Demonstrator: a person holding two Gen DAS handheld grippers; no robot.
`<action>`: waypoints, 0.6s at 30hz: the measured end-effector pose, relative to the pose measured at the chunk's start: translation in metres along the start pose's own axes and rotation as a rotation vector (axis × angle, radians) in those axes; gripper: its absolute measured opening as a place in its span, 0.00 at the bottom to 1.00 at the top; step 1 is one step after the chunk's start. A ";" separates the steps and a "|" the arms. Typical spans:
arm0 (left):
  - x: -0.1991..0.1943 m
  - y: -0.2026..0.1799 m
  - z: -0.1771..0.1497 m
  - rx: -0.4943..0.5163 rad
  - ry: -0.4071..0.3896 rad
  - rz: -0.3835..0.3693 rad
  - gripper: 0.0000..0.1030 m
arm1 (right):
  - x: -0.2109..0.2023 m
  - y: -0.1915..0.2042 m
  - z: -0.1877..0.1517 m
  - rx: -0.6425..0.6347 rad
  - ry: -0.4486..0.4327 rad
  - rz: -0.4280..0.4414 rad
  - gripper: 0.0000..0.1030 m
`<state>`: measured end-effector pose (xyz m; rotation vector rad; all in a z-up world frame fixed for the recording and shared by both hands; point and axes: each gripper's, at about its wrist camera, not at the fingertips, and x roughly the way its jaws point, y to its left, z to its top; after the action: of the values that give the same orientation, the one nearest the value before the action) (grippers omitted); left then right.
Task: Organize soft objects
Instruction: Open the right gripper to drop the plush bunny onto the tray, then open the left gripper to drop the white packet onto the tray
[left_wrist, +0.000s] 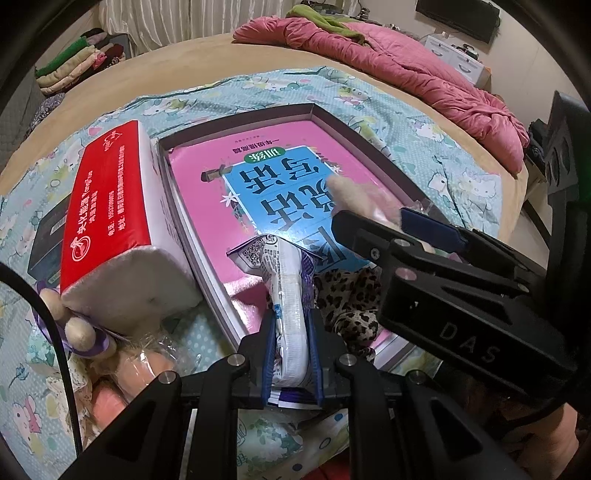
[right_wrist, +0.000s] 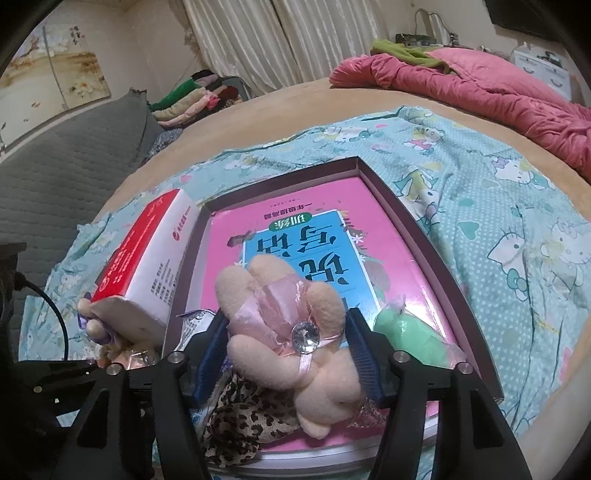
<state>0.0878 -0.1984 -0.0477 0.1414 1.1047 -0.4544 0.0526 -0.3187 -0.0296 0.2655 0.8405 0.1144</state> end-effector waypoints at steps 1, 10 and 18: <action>0.000 0.000 0.000 -0.003 0.001 -0.001 0.17 | 0.000 0.000 0.000 0.002 -0.001 0.001 0.65; 0.000 0.004 0.001 -0.030 0.005 -0.027 0.17 | -0.012 -0.004 0.004 0.019 -0.059 -0.023 0.68; 0.001 0.009 0.002 -0.077 0.010 -0.091 0.33 | -0.020 -0.011 0.007 0.057 -0.097 -0.032 0.70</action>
<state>0.0940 -0.1915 -0.0487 0.0258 1.1403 -0.4924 0.0450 -0.3346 -0.0137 0.3086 0.7519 0.0477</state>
